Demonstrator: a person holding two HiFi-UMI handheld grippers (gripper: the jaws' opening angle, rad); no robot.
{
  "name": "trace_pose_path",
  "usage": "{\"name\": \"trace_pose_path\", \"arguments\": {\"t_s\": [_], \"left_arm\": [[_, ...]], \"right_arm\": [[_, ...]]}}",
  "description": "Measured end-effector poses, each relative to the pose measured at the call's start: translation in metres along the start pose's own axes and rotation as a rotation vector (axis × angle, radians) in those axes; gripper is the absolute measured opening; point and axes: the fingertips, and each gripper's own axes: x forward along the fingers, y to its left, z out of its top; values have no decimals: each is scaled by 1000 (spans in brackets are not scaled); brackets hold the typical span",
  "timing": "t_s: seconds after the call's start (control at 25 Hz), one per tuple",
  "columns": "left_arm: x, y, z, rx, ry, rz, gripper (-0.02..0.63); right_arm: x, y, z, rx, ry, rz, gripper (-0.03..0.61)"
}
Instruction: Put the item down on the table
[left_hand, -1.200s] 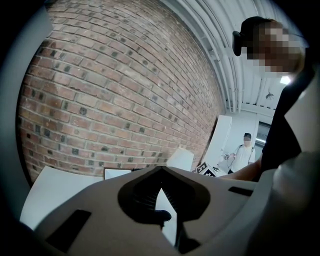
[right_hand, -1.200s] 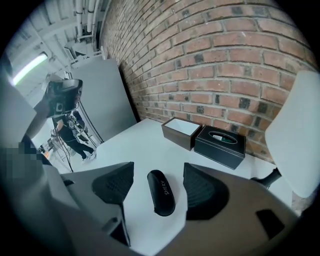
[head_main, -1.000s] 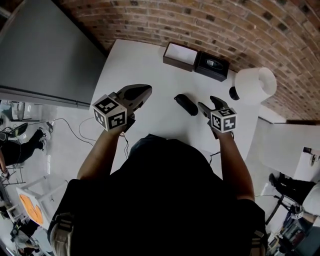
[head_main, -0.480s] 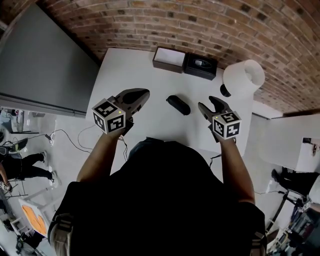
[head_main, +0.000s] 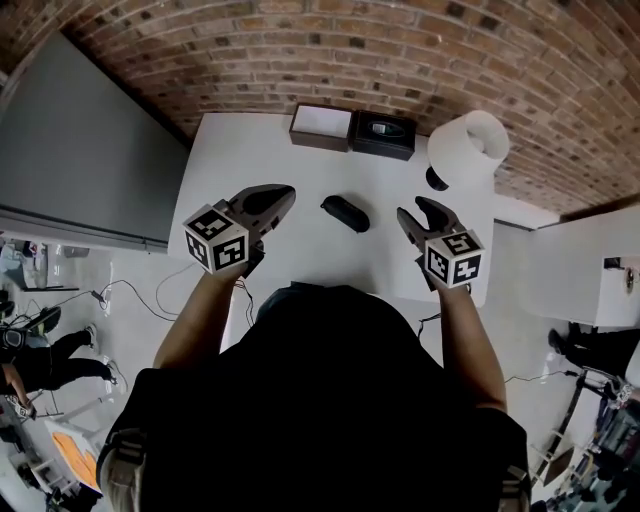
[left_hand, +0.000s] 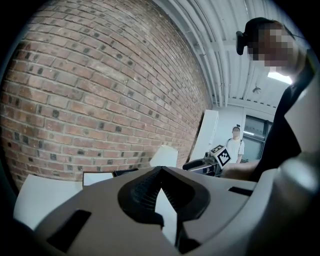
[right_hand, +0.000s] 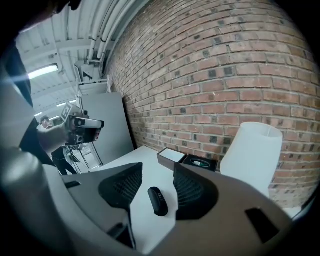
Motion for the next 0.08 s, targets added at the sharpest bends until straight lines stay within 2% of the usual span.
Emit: {"name": "trace_pose_path", "arguments": {"t_s": [0.08], "left_arm": [[2,-7,-1,-1,3,-4,17]], "right_arm": [[-7,1,1,2,-10,0,201]]}}
